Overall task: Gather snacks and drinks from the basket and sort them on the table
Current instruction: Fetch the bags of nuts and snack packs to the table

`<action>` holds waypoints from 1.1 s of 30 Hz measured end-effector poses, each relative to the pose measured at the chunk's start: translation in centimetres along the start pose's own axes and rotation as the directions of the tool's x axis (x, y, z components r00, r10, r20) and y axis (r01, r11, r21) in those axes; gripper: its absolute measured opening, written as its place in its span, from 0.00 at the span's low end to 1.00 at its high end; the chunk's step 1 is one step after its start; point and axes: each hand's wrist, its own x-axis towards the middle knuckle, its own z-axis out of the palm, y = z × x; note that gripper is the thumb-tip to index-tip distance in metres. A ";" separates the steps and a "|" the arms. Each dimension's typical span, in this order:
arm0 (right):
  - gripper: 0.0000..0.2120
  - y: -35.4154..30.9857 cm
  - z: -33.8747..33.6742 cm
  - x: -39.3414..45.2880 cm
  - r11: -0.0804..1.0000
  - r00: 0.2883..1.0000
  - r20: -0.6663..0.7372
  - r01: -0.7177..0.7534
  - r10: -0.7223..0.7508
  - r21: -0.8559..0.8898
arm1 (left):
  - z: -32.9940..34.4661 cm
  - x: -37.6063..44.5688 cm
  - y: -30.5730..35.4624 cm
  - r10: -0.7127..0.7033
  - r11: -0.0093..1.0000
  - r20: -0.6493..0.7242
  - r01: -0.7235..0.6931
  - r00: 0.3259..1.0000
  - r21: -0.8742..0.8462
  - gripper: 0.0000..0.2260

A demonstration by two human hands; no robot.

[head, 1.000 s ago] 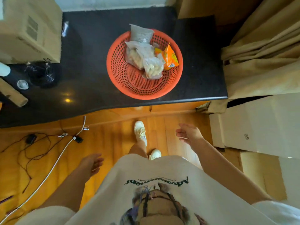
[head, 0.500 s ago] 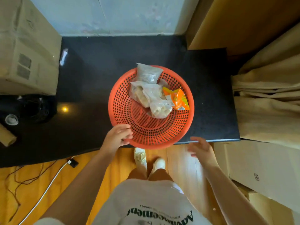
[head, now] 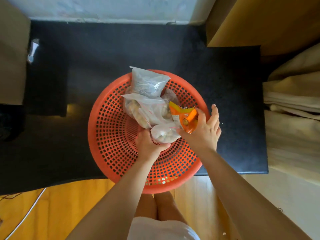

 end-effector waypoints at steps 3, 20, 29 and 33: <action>0.34 0.0 -0.2 0.3 0.997 1.000 0.008 -0.025 0.024 0.074 | 0.3 0.2 0.0 -0.046 0.993 0.025 0.043 0.999 0.110 0.32; 0.24 2.0 -12.2 -7.7 0.159 0.958 0.283 -0.285 0.033 0.945 | -9.6 -7.1 4.6 0.168 0.852 0.363 0.050 0.917 -0.521 0.24; 0.22 0.3 -14.9 -17.2 -0.044 0.938 0.214 -0.210 0.274 0.977 | -13.8 -10.7 7.7 0.362 0.778 0.602 0.124 0.712 -0.615 0.18; 0.18 -2.2 -13.7 -22.4 -0.027 0.879 0.128 -0.130 0.460 0.991 | -15.9 -12.2 8.8 0.439 0.835 0.668 0.003 0.601 -0.551 0.16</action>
